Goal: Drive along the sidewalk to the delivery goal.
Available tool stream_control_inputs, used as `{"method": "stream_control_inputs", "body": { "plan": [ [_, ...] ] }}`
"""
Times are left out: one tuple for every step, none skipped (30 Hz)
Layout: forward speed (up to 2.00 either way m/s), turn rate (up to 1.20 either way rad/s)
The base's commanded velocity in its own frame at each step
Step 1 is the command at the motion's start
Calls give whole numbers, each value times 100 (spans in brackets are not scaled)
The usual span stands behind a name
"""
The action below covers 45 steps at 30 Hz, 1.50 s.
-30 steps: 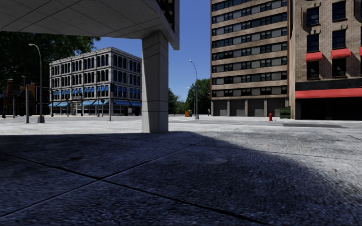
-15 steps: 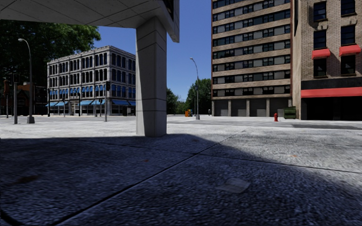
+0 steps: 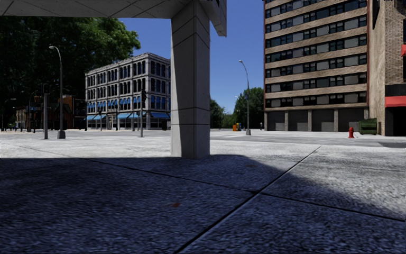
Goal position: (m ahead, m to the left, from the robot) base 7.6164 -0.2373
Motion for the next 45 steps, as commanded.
{"method": "stream_control_inputs", "body": {
  "plan": [
    [97,82],
    [91,83],
    [88,83],
    [87,83],
    [86,83],
    [86,75],
    [86,58],
    [86,52],
    [86,46],
    [86,46],
    [86,43],
    [86,42],
    [85,41],
    [85,57],
    [85,80],
    [85,97],
    [85,103],
    [85,104],
    [85,104],
    [85,104],
    [85,104],
    [84,104],
    [84,60],
    [84,32],
    [84,17],
    [84,17],
    [96,8],
    [117,4],
    [130,3],
    [142,3],
    [156,3],
    [166,3],
    [169,3],
    [170,3],
    [170,2],
    [170,2],
    [170,2],
    [170,2],
    [170,2],
    [171,2],
    [171,2],
    [171,1],
    [171,0],
    [171,0],
    [171,0]
  ]
}}
